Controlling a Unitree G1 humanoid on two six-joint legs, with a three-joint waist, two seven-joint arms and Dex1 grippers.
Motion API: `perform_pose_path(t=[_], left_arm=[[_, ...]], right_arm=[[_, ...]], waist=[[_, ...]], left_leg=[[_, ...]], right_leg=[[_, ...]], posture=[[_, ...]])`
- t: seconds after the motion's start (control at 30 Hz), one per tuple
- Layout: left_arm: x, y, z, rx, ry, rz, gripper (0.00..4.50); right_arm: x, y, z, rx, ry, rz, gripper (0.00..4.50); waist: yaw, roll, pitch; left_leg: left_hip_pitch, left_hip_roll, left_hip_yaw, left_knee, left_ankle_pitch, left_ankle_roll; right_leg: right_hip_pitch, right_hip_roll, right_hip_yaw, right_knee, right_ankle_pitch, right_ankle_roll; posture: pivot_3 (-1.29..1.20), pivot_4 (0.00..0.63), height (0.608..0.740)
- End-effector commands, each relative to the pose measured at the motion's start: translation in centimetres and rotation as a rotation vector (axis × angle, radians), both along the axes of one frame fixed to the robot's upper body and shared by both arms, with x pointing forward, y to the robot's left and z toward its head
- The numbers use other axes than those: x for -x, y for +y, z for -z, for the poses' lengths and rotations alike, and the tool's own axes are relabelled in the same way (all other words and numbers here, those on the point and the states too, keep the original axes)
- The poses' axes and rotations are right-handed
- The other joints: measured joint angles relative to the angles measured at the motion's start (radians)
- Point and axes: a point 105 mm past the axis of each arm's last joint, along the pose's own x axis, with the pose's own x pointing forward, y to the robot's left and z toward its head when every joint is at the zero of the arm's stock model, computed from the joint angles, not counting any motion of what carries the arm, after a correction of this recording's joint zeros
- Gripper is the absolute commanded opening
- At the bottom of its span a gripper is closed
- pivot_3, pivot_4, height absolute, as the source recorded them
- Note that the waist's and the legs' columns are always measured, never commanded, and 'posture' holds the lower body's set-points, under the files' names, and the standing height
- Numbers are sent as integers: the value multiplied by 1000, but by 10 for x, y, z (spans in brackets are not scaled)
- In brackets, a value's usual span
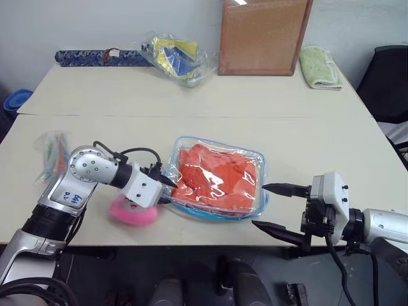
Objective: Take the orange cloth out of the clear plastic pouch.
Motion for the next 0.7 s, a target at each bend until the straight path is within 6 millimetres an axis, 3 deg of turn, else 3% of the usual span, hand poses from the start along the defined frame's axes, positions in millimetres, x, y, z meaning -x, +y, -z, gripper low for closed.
perform_pose_path(t=[0.03, 0.1, 0.47, 0.7], left_arm=[[-2, -2, -6, 18, -25, 4, 661], [-3, -2, -7, 18, -28, 4, 31], [7, -3, -20, 74, 153, -51, 11], [8, -12, -37, 222, 316, -127, 11]], right_arm=[[3, 1, -8, -6, -50, -6, 4500], [2, 1, -8, -6, -51, -3, 4500], [-1, -3, -8, 10, -64, 6, 4500], [-1, -2, -8, 19, -75, 2, 4500]], waist=[[0, 0, 0], [0, 0, 0], [-1, 0, 0], [0, 0, 0]], left_leg=[[0, 0, 0, 0, 0, 0], [0, 0, 0, 0, 0, 0], [-1, 0, 0, 0, 0, 0], [-1, 0, 0, 0, 0, 0]], right_leg=[[0, 0, 0, 0, 0, 0], [0, 0, 0, 0, 0, 0], [0, 0, 0, 0, 0, 0], [0, 1, 0, 0, 0, 0]], posture=[[0, 150, 740], [0, 150, 740], [0, 150, 740], [0, 150, 740]])
